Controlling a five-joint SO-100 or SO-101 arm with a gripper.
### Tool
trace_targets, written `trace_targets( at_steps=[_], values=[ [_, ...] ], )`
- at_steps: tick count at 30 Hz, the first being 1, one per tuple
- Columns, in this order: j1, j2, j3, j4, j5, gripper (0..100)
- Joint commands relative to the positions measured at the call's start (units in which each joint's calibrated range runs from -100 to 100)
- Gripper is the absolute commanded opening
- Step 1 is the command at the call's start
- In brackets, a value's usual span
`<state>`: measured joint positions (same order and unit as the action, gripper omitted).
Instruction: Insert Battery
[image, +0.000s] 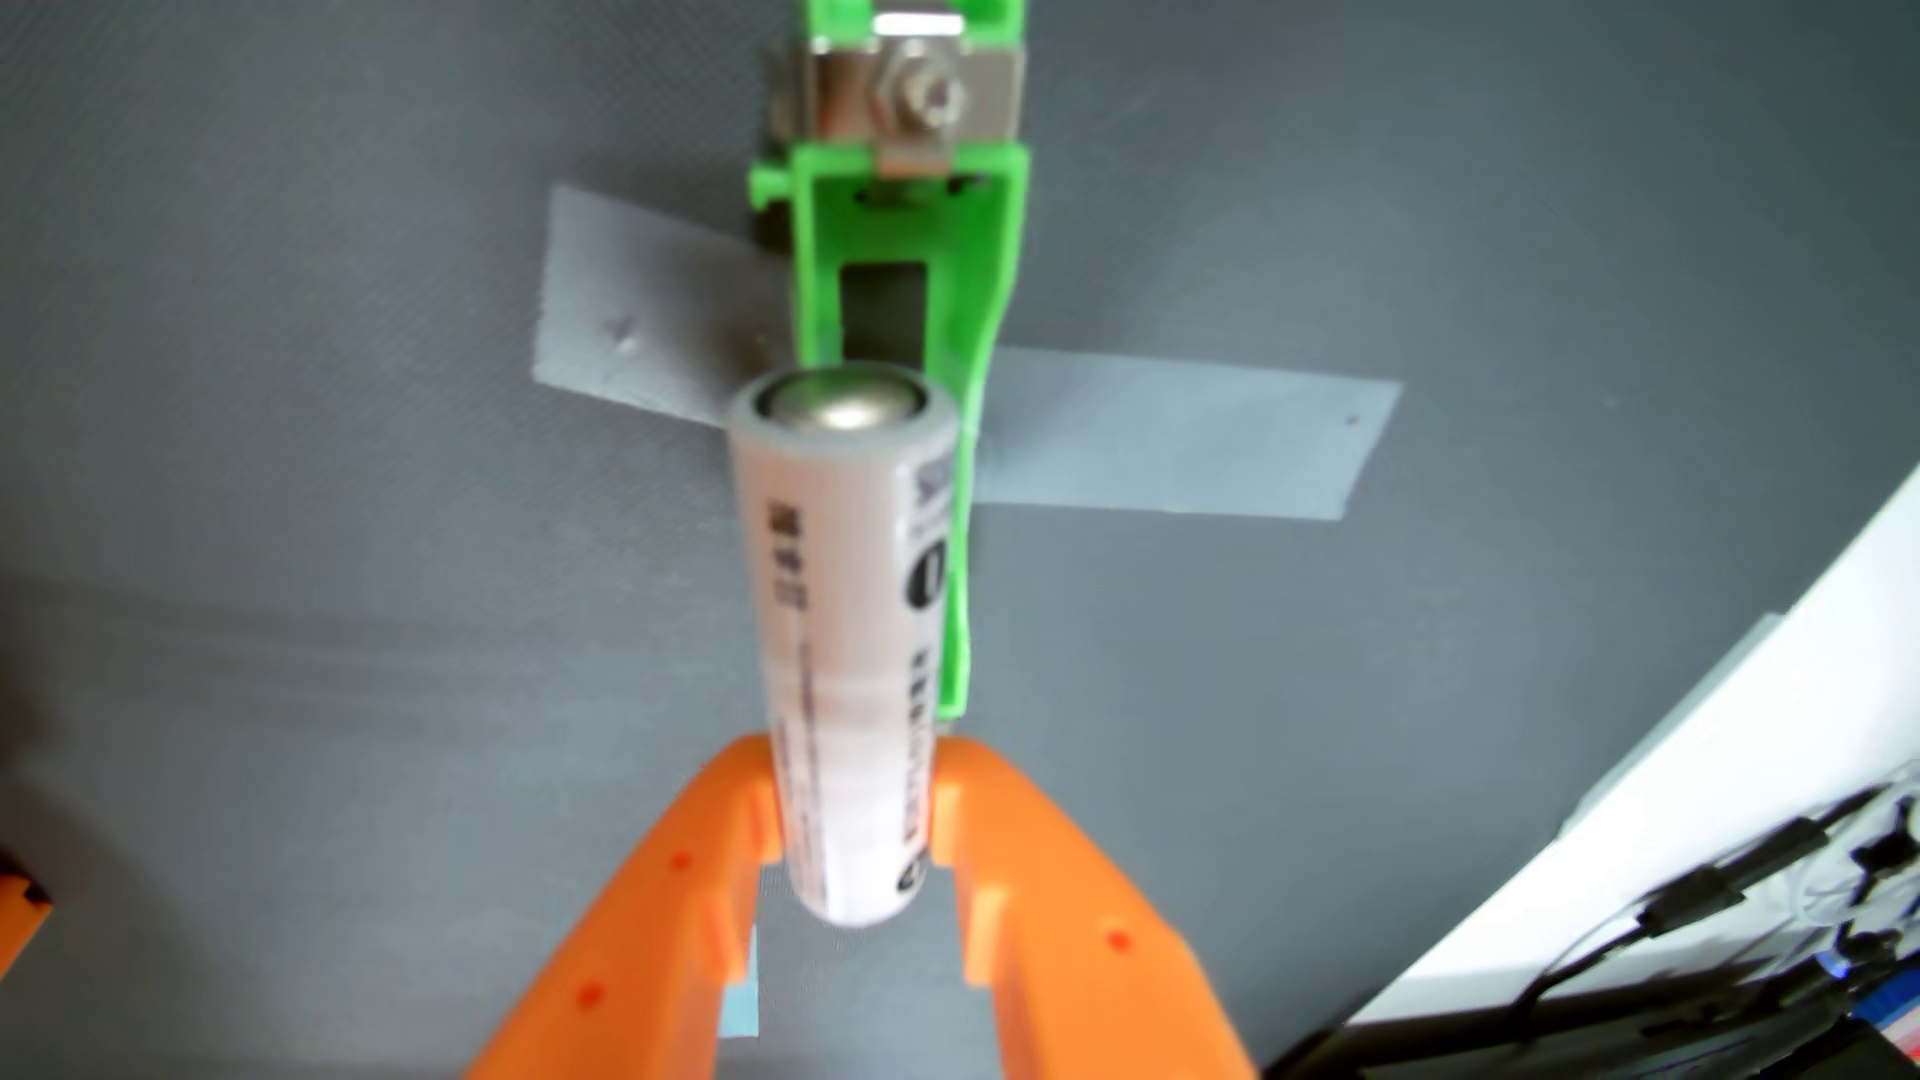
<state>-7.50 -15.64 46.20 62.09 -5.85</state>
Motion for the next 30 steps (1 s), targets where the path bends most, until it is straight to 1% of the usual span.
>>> trace_targets(
  at_steps=[1, 4, 11, 17, 30],
  values=[
    [-2.2, -0.2, -1.3, -0.4, 0.1, 1],
    [-3.7, -0.2, -1.3, -0.4, 0.1, 1],
    [-2.8, 0.1, -1.3, -0.4, 0.1, 1],
    [-2.5, 3.9, -2.8, -0.4, 0.1, 1],
    [-2.3, 4.0, -3.9, -0.4, -0.1, 1]
  ],
)
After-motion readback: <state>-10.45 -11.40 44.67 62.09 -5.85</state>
